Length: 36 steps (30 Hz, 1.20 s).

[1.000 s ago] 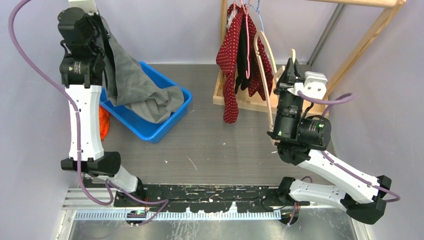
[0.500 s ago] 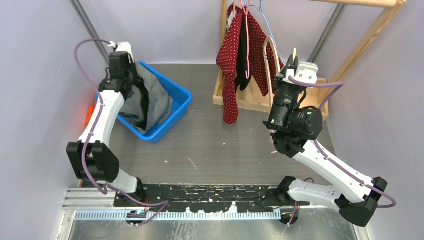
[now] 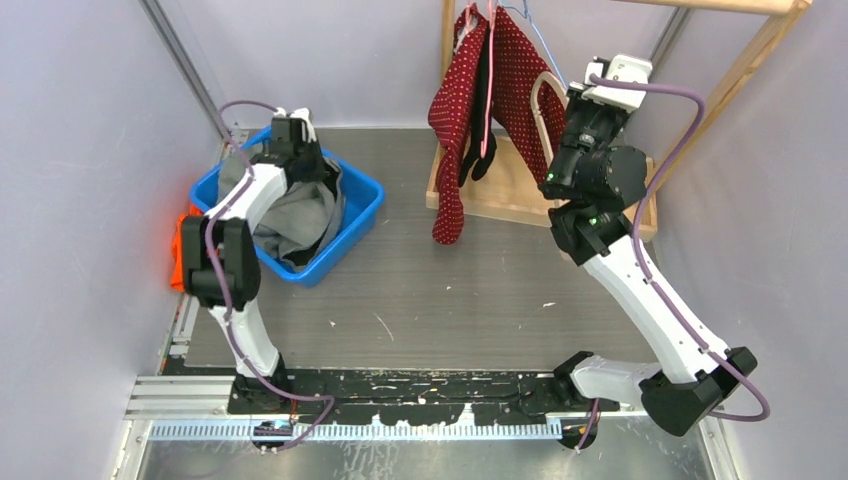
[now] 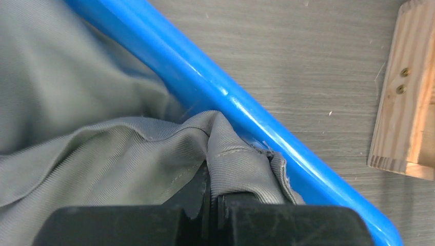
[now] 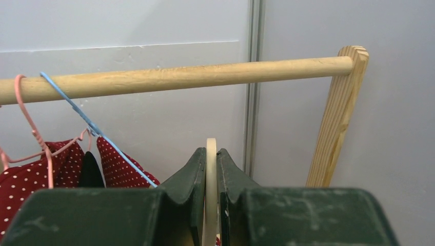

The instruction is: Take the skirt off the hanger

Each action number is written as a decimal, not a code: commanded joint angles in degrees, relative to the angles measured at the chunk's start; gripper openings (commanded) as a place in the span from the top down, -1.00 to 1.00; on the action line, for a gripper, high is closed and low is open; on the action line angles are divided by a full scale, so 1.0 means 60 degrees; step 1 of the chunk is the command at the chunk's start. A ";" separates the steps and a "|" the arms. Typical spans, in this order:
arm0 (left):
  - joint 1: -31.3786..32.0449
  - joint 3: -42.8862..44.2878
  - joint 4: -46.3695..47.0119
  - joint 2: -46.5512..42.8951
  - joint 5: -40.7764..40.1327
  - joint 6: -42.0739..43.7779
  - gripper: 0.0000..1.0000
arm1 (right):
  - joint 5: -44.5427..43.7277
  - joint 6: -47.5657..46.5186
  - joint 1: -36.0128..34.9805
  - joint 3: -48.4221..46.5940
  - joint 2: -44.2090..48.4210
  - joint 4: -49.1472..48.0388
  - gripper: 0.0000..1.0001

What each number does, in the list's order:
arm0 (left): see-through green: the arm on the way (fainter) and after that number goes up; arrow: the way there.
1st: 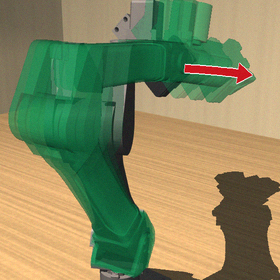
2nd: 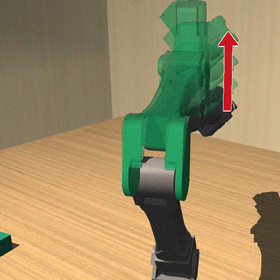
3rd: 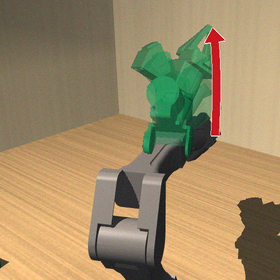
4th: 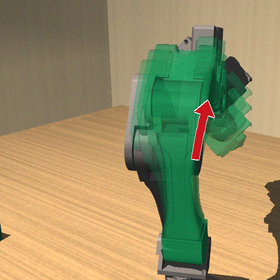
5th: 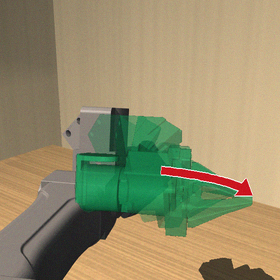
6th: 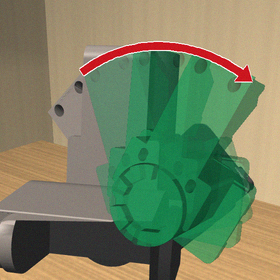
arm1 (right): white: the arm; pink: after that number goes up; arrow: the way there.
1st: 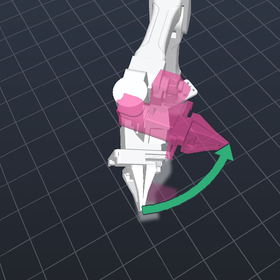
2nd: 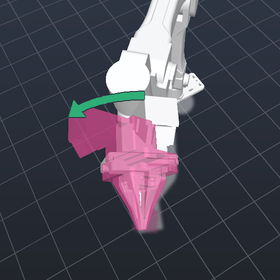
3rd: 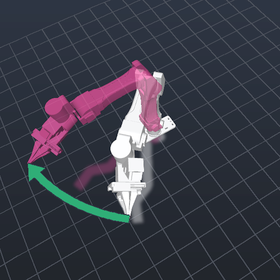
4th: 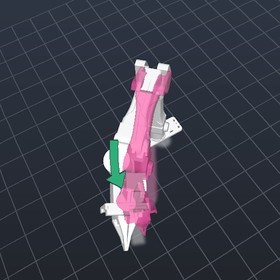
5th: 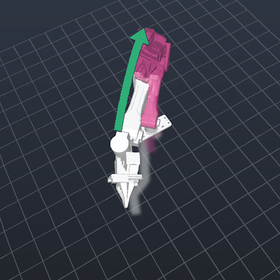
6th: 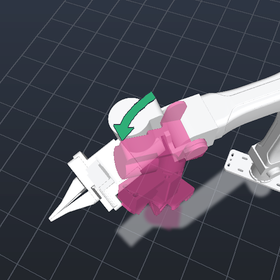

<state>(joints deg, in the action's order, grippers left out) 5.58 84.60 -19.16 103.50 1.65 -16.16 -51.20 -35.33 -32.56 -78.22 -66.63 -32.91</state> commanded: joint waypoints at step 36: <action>0.0212 -0.2681 0.0898 -0.3079 -0.0848 -0.0790 -0.99 | 0.2122 0.4882 0.1178 -0.2990 0.2391 0.5832 0.98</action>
<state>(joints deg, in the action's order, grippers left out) 6.74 67.96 -15.86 87.57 -2.98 -20.71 -37.98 -5.02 -25.63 -96.33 -50.19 5.30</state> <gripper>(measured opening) 0.994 0.159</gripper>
